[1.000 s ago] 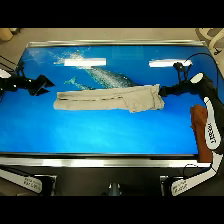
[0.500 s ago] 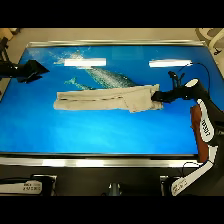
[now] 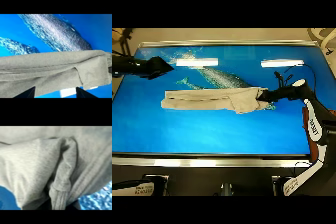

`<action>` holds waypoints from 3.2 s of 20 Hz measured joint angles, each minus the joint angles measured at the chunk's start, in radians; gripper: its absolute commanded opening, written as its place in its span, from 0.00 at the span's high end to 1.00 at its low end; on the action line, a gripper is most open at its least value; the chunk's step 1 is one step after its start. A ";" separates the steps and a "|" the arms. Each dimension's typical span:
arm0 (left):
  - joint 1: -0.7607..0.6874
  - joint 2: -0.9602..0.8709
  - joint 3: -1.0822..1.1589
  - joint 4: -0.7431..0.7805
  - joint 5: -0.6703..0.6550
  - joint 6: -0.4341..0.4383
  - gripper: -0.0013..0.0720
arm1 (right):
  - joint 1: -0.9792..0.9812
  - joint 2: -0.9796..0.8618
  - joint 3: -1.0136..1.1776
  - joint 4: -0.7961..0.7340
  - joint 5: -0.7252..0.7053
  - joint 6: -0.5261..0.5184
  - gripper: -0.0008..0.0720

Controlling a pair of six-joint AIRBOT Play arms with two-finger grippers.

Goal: Fold the shirts.

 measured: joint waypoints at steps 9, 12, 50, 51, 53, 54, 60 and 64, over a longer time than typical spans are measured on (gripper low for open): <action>-0.343 -0.333 -0.012 -0.116 0.109 0.000 0.95 | 0.002 0.334 0.001 0.039 0.142 -0.045 0.96; -0.445 -0.442 -0.012 -0.252 0.160 0.000 0.95 | 0.002 0.448 0.001 0.043 0.199 -0.047 0.96; -0.061 0.254 -0.079 0.575 -0.080 -0.113 0.95 | 0.211 0.177 0.000 -0.008 0.078 -0.021 0.13; -0.061 0.255 -0.090 0.575 -0.079 -0.113 0.95 | 0.187 0.180 -0.005 -0.105 0.116 0.015 0.13; -0.061 0.256 -0.113 0.574 -0.072 -0.113 0.95 | 0.159 0.177 -0.029 -0.231 0.176 0.061 0.13; -0.061 0.256 -0.124 0.573 -0.068 -0.114 0.95 | 0.154 0.170 -0.043 -0.261 0.176 0.075 0.13; -0.061 0.257 -0.155 0.526 -0.053 -0.114 0.95 | 0.205 0.080 -0.079 -0.172 0.067 0.138 0.50; -0.061 0.257 -0.159 0.515 -0.049 -0.114 0.95 | 0.222 0.053 -0.074 -0.060 -0.014 0.145 0.96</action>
